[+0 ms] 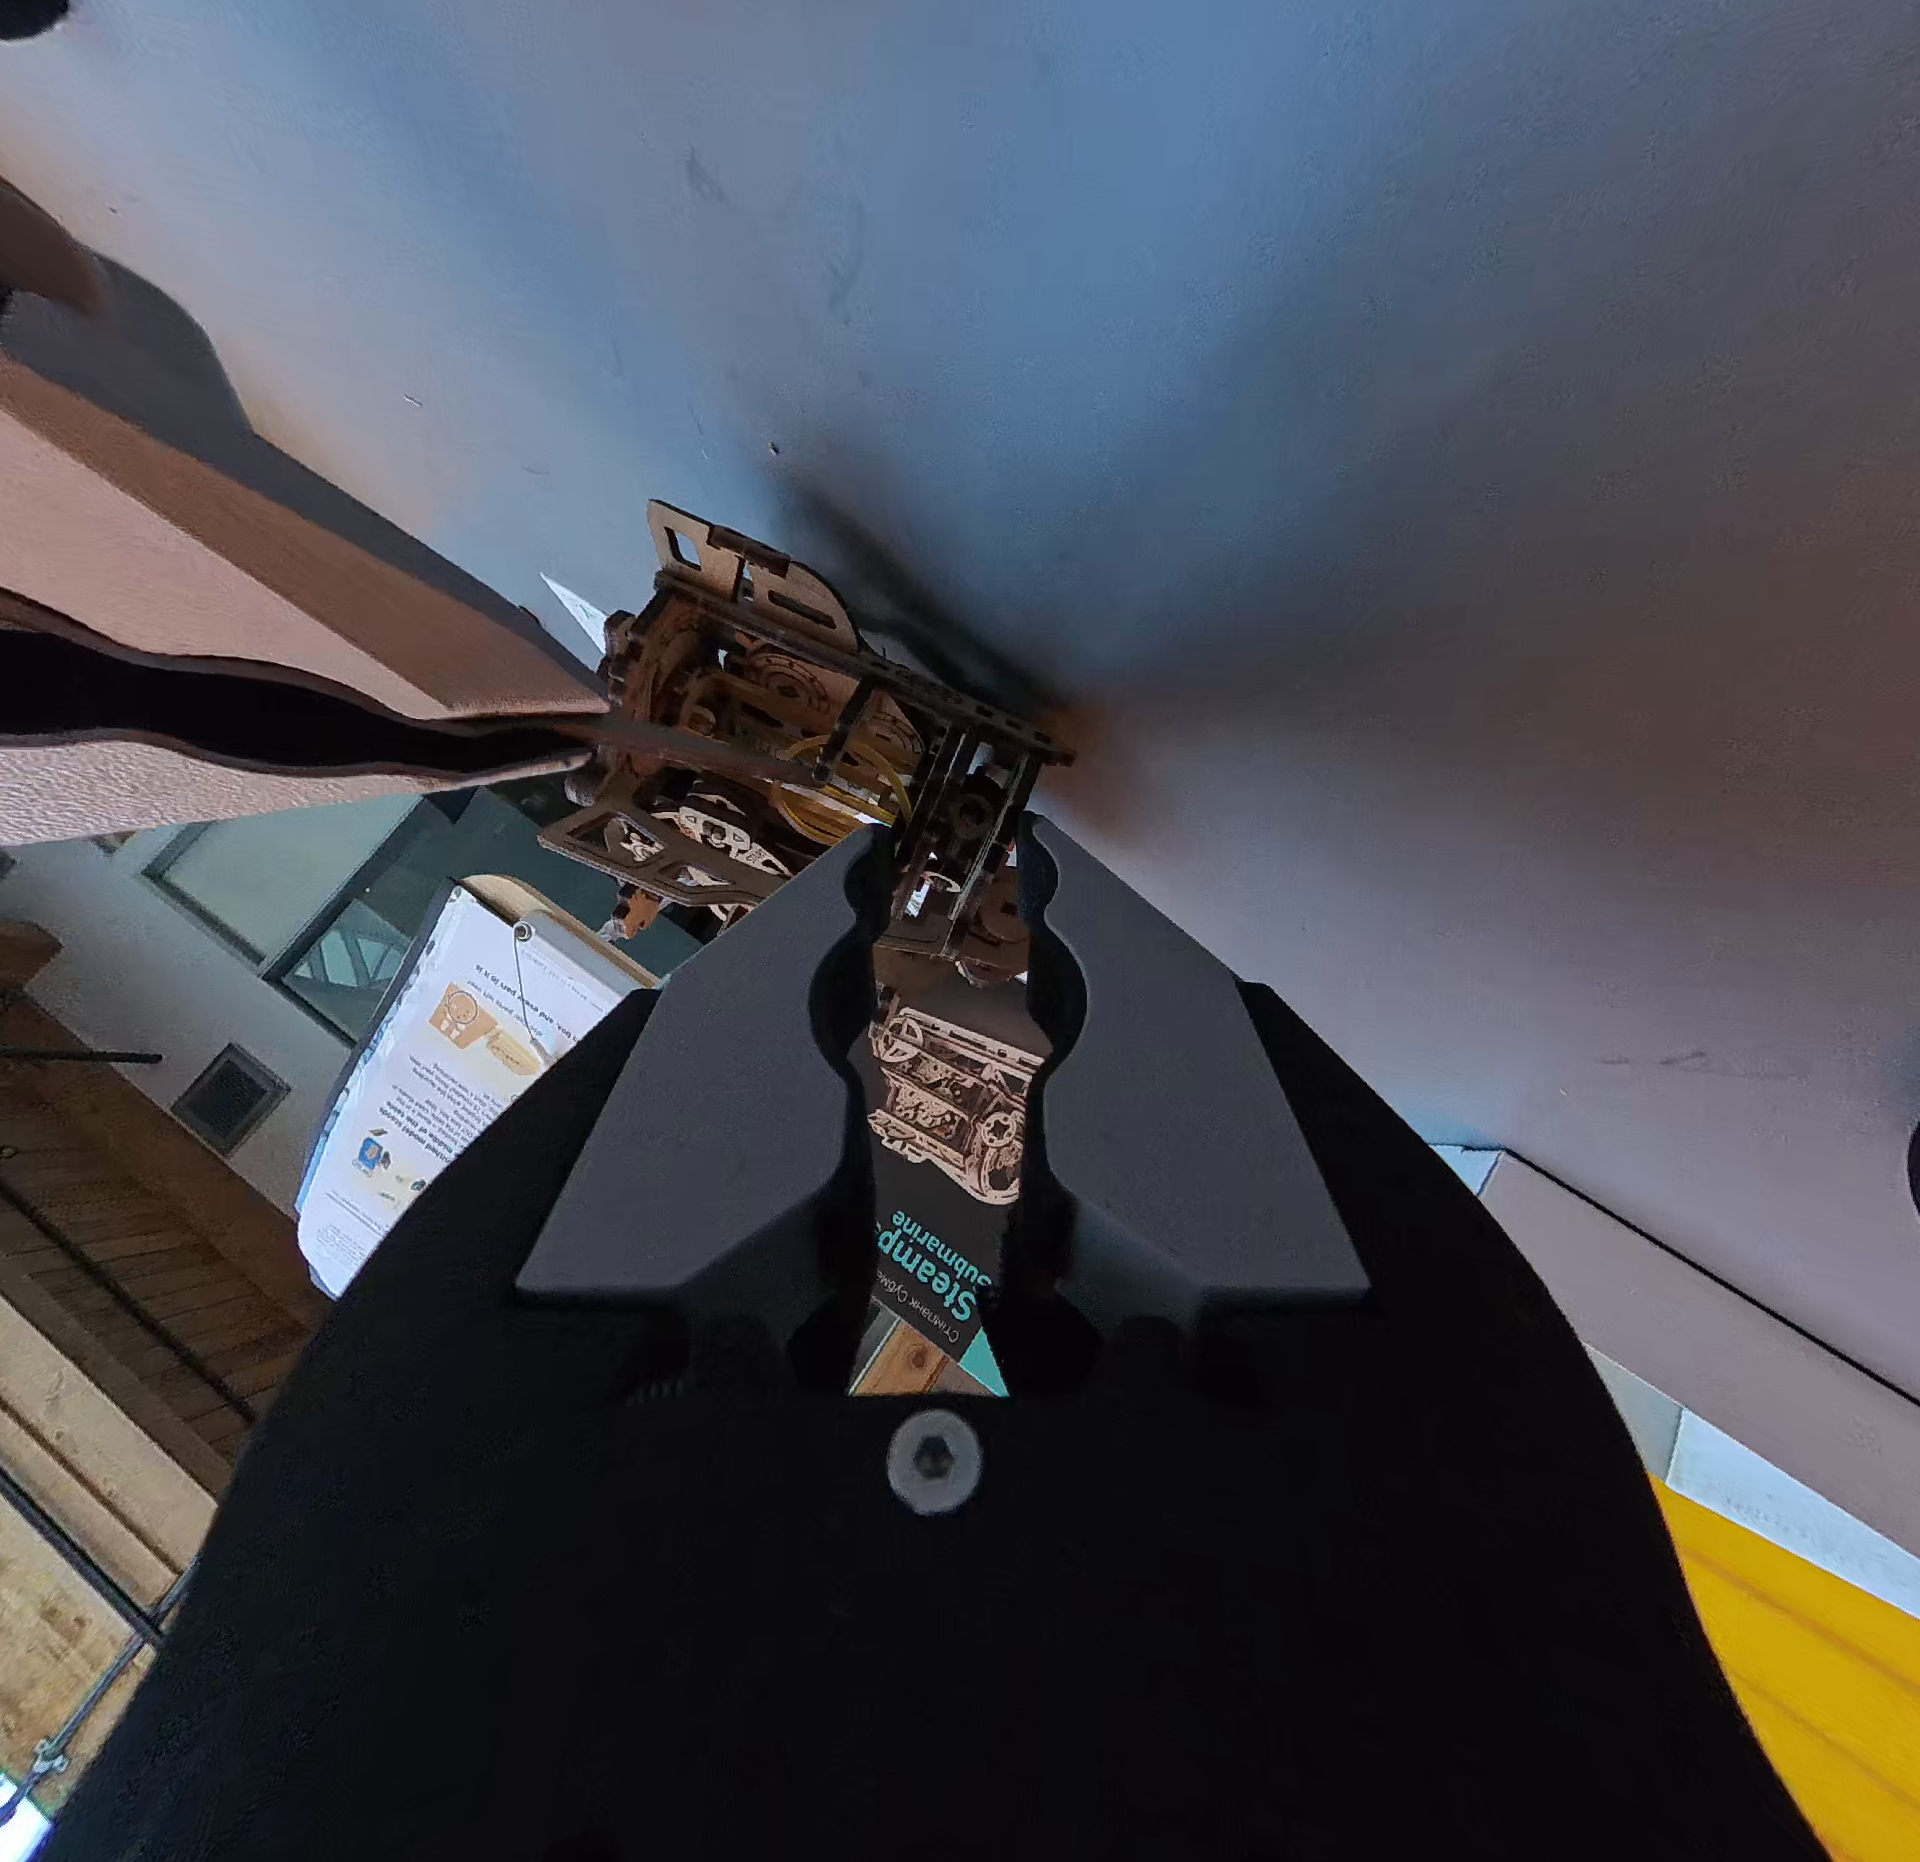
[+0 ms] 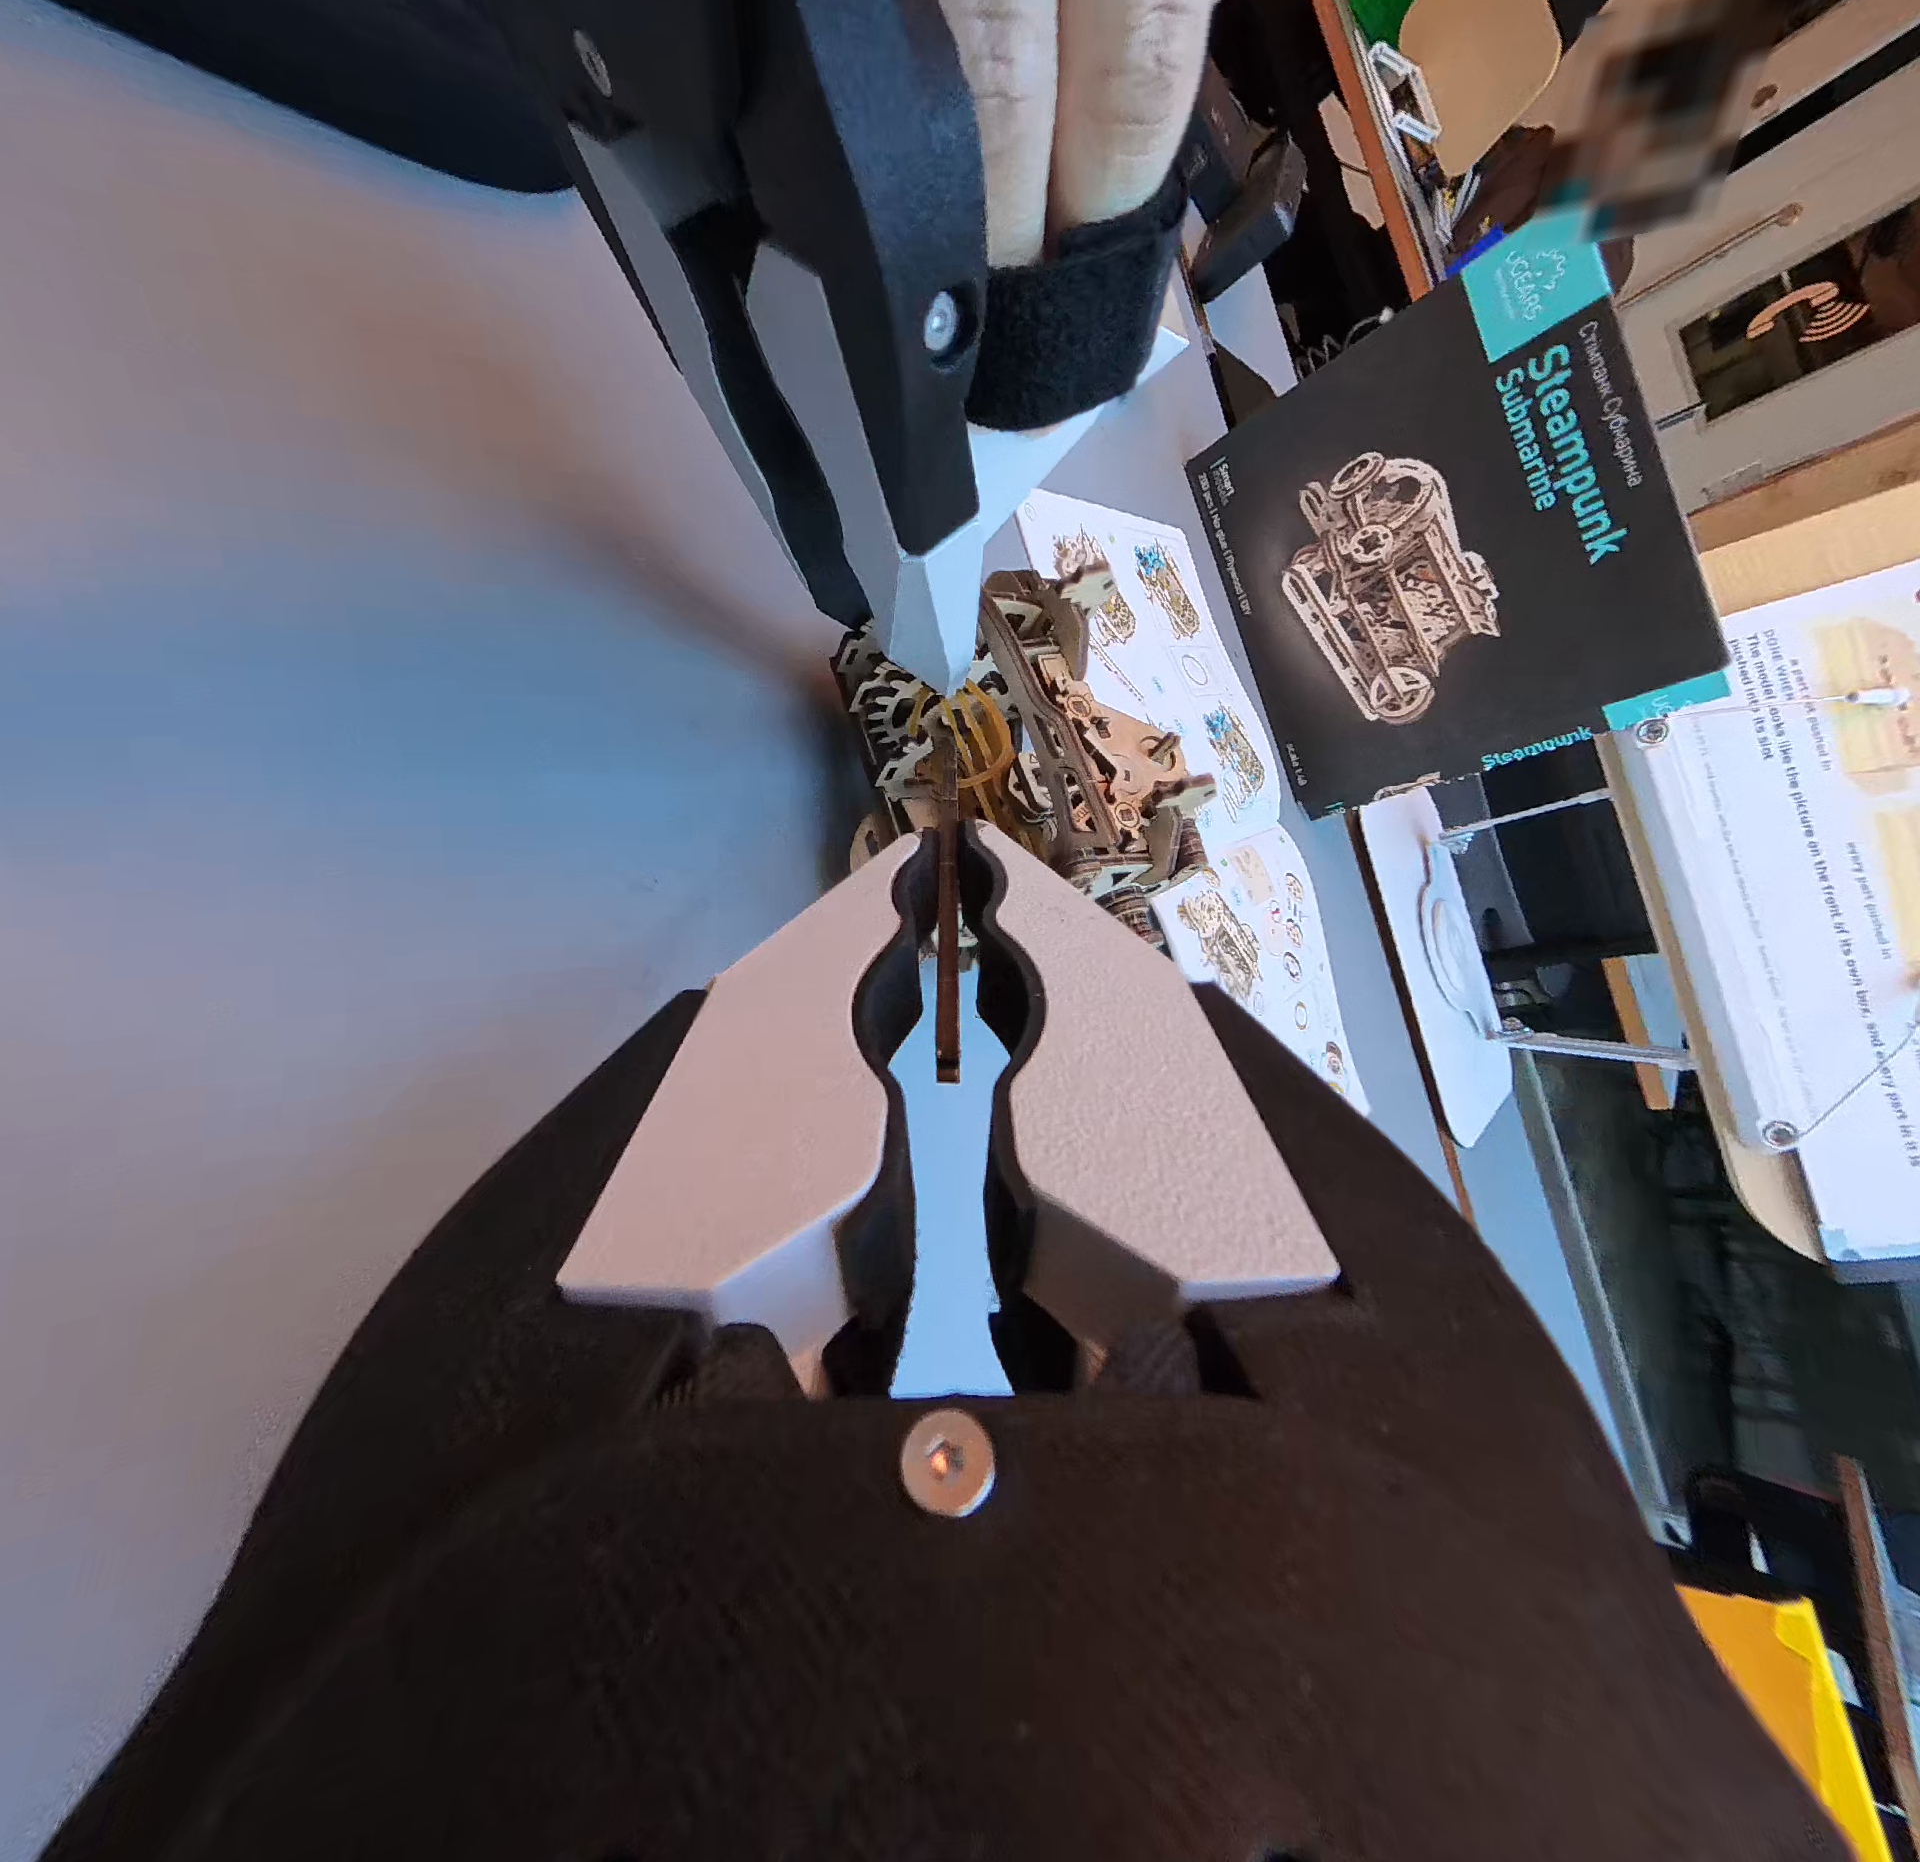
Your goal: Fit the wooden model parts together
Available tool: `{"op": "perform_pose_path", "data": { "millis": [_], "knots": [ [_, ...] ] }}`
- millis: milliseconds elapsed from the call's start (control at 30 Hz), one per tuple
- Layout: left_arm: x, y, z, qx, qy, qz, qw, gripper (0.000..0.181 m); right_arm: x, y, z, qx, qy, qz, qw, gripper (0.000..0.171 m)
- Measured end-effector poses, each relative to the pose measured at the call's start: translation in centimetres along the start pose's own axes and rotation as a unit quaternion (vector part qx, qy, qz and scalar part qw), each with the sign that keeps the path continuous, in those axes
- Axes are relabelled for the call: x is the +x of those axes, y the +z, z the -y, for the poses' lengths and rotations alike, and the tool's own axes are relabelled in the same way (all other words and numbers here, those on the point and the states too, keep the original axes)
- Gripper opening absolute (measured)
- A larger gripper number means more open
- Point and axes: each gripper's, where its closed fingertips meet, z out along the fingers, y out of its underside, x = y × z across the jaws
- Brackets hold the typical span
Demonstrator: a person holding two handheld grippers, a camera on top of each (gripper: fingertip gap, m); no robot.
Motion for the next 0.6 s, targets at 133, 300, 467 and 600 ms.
{"op": "perform_pose_path", "data": {
  "millis": [133,300,467,600],
  "knots": [
    [-0.03,0.01,-0.01,-0.001,0.0,-0.001,1.0,0.022,0.11,-0.09,-0.27,-0.018,-0.013,-0.015,1.0,0.002],
    [-0.08,0.01,0.02,-0.002,-0.005,-0.007,1.0,0.021,0.42,-0.2,-0.76,-0.029,-0.003,-0.019,0.999,0.002],
    [-0.13,0.06,0.13,0.0,-0.005,-0.007,1.0,0.021,0.51,-0.29,-0.81,-0.028,0.0,-0.02,0.999,0.002],
    [-0.2,0.1,0.14,0.0,-0.009,-0.008,1.0,0.021,0.73,-0.4,-0.87,-0.029,0.006,-0.024,0.999,0.002]
  ]
}}
